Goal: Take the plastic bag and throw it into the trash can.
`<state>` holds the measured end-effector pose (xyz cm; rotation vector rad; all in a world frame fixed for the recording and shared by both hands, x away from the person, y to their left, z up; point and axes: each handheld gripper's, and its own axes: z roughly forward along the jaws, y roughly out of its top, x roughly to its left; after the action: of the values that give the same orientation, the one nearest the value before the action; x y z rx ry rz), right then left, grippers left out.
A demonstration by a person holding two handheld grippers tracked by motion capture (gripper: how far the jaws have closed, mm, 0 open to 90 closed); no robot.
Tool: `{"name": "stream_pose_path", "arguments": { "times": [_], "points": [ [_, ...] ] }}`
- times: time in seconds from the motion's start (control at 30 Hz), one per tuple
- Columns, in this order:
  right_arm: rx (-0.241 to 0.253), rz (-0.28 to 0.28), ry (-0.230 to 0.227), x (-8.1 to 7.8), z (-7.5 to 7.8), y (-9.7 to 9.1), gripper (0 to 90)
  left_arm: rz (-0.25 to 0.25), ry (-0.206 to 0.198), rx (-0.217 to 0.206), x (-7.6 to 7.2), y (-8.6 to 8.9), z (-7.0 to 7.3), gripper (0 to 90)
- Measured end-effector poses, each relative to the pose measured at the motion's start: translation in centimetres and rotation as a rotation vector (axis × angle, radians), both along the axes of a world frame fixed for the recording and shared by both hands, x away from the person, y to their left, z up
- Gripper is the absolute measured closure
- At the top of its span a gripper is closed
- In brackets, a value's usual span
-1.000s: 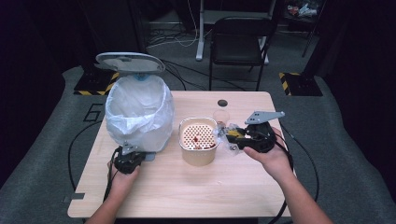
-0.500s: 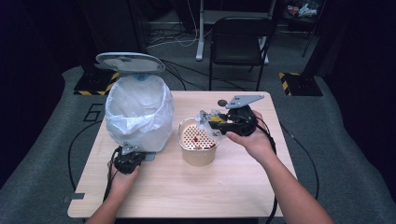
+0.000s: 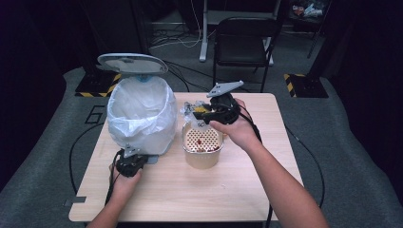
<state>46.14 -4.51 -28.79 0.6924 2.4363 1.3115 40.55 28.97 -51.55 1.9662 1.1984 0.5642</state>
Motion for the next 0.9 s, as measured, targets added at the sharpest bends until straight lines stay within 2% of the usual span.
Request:
{"name": "stream_pose_path", "arguments": {
  "times": [0.23,0.27,0.33,0.6,0.67,0.7,0.73,0.77,0.9],
  "points": [
    [0.008,0.031,0.000,0.9,0.9,1.5,62.8,0.005,0.005,-0.002,0.0,0.0,0.0,90.0],
    [0.014,0.022,0.008,0.8,1.0,1.7,62.8,0.002,0.006,0.003,0.0,0.1,0.0,90.0],
    [0.003,0.042,-0.009,0.9,1.5,2.1,62.8,0.002,0.005,0.002,0.0,0.1,0.0,90.0],
    [0.023,0.060,-0.017,1.0,3.3,4.0,62.9,0.000,0.009,0.002,0.0,0.1,0.1,90.0],
    [0.017,0.069,-0.024,1.0,3.7,4.7,62.9,0.016,0.019,-0.030,0.0,-0.1,-0.1,90.0],
    [0.016,0.072,-0.026,1.0,3.8,5.0,62.9,0.015,0.017,-0.031,0.0,-0.1,-0.1,90.0],
    [0.019,0.079,-0.035,1.1,4.0,5.3,62.9,0.004,0.011,-0.005,0.0,0.0,0.0,90.0],
    [0.022,0.084,-0.041,1.1,4.1,5.6,62.9,0.001,0.007,0.004,0.1,0.1,0.0,90.0],
    [0.027,0.096,-0.047,1.2,4.5,6.6,62.9,0.002,0.007,0.001,0.1,0.1,0.0,90.0]
  ]
}}
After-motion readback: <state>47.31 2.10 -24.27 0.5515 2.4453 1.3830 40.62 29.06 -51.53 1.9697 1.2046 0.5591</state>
